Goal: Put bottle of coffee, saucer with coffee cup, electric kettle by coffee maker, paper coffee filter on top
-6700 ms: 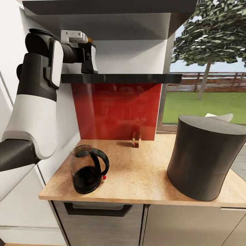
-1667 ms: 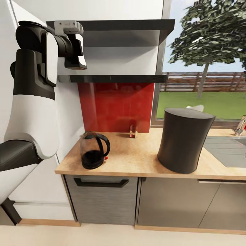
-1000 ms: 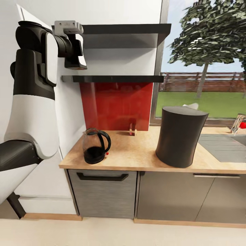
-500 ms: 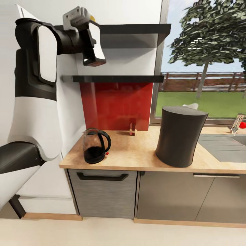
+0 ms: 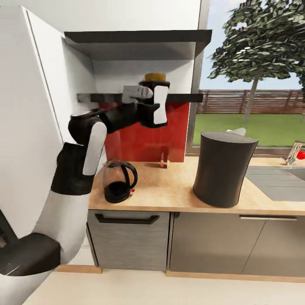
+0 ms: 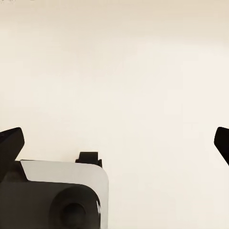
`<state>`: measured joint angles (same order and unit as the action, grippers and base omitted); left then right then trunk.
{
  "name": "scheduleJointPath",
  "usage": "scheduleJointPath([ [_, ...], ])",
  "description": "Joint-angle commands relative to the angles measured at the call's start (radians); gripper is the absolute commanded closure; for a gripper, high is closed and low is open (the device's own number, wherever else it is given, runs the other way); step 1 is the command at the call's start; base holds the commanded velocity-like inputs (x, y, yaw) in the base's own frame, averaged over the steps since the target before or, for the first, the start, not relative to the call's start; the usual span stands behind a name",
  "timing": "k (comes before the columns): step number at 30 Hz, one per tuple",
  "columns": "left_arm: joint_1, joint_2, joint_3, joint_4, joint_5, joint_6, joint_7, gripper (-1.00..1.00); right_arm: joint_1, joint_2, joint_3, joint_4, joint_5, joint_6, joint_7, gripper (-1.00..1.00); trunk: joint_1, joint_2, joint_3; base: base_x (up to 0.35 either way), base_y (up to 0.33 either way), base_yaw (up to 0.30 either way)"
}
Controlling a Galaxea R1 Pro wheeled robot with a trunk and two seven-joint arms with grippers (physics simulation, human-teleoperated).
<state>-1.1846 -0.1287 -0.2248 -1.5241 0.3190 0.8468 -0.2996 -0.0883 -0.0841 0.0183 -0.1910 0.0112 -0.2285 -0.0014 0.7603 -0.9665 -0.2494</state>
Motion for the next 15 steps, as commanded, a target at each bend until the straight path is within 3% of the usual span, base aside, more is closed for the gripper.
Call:
scheduleJointPath([
  [1,0.078,0.000,-0.040,0.010,0.000,-0.041,-0.008,1.00,-0.001,0.000,0.002,0.001,0.001,-0.003,0.000,-1.00,0.000,-0.001,-0.001,0.000,0.000,0.000],
  [6,0.269,0.002,-0.183,-0.009,-0.003,-0.222,0.023,1.00,-0.001,0.000,0.002,0.001,0.001,-0.003,0.000,-1.00,0.000,-0.001,-0.001,0.000,0.000,0.000],
  [7,0.330,0.005,-0.269,-0.010,-0.004,-0.301,0.112,1.00,-0.001,0.000,0.002,0.001,0.001,-0.003,0.000,-1.00,0.000,-0.001,-0.001,0.000,0.000,0.000],
  [9,0.374,0.019,-0.369,-0.010,-0.003,-0.373,0.241,1.00,-0.001,-0.001,0.002,0.001,0.001,-0.003,0.000,-1.00,0.000,-0.001,-0.001,0.000,0.000,0.000],
  [10,0.400,0.046,-0.436,-0.008,0.005,-0.448,0.322,1.00,-0.001,-0.001,0.002,0.001,0.001,-0.003,0.000,-1.00,0.000,-0.001,-0.001,0.000,0.000,0.000],
  [11,0.410,0.072,-0.464,-0.006,0.024,-0.506,0.354,1.00,-0.001,-0.001,0.002,0.001,0.001,-0.003,0.000,-1.00,0.000,-0.001,-0.001,0.000,0.000,0.000],
  [15,0.453,0.128,-0.531,0.021,0.091,-0.660,0.402,1.00,-0.001,-0.001,0.003,0.001,0.001,-0.003,0.000,-1.00,0.000,-0.001,-0.001,0.000,0.000,0.000],
])
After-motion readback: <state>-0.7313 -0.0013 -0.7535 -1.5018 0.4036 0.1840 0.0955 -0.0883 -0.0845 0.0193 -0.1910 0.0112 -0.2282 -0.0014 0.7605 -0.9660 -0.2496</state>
